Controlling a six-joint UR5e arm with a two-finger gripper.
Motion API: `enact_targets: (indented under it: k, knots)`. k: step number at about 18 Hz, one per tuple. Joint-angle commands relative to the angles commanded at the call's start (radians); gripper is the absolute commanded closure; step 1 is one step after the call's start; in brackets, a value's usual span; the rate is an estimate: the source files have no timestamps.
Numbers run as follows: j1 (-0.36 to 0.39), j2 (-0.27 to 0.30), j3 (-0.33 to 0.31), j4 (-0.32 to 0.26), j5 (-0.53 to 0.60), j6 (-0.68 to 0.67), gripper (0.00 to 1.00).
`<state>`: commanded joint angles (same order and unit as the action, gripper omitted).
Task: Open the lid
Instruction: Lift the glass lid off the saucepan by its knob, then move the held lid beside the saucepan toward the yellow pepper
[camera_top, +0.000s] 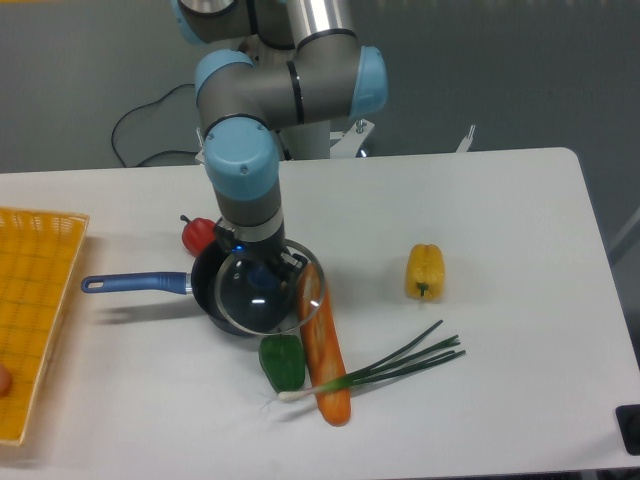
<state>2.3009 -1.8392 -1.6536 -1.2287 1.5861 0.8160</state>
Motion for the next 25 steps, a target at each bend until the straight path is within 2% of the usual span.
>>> enact_targets:
  k: [9,20,25]
  knots:
    - [0.049,0.005,0.000,-0.006,0.005,0.104,0.58]
    - [0.149,0.006,-0.003,-0.012,0.005,0.268,0.58]
    - [0.158,0.006,-0.003,-0.017,0.005,0.298,0.58]
